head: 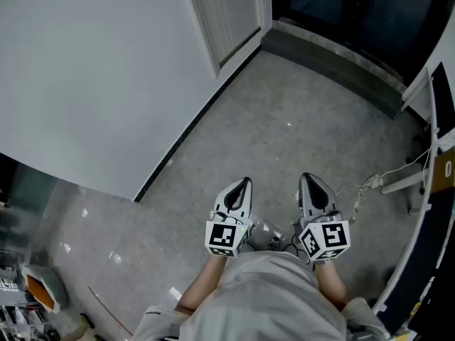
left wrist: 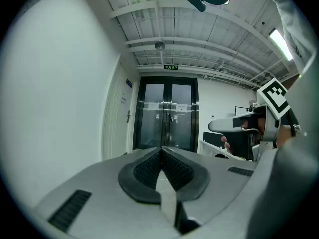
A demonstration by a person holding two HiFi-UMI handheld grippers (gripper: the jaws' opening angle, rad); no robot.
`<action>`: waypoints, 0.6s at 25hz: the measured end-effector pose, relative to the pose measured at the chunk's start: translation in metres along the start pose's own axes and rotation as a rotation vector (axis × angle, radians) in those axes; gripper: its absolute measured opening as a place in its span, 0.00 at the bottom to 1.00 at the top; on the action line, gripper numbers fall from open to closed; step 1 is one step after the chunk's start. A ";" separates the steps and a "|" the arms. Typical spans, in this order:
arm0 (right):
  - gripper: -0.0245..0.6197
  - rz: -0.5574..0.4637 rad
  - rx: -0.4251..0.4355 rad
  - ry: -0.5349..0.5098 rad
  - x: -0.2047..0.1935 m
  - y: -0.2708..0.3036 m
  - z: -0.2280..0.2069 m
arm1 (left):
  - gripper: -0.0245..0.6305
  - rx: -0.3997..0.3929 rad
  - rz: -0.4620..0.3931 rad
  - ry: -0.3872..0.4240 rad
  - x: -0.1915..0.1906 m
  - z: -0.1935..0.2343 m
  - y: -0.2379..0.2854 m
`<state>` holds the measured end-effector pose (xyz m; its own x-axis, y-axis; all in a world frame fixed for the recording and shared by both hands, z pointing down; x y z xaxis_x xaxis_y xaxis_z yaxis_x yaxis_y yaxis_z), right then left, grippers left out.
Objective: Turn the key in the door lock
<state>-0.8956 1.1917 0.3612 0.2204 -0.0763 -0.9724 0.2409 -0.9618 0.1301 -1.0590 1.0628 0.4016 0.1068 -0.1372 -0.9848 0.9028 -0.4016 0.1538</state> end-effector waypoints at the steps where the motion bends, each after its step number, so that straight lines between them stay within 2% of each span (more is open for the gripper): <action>1: 0.03 0.002 -0.013 -0.005 0.000 0.002 -0.001 | 0.05 -0.007 -0.004 -0.003 0.000 0.000 0.002; 6: 0.03 0.008 -0.017 0.044 0.000 0.003 0.013 | 0.05 -0.007 -0.016 -0.016 0.007 0.012 -0.002; 10: 0.03 0.001 -0.015 0.009 0.007 0.010 0.031 | 0.05 -0.011 -0.063 -0.010 0.022 0.024 -0.004; 15: 0.03 0.010 -0.026 0.012 0.002 0.015 0.040 | 0.05 0.000 -0.049 -0.011 0.018 0.038 -0.017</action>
<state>-0.9295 1.1667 0.3537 0.2339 -0.0825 -0.9688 0.2632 -0.9538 0.1448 -1.0882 1.0331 0.3840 0.0578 -0.1270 -0.9902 0.9068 -0.4082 0.1053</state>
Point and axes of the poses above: the fingertips, and each gripper's own axes: y forward along the fingers, z to its left, x out of its top, the point moved 8 cm from there along -y, backward along the fingers, and after that the axes turned 2 degrees about z, right-handed, at the moved point
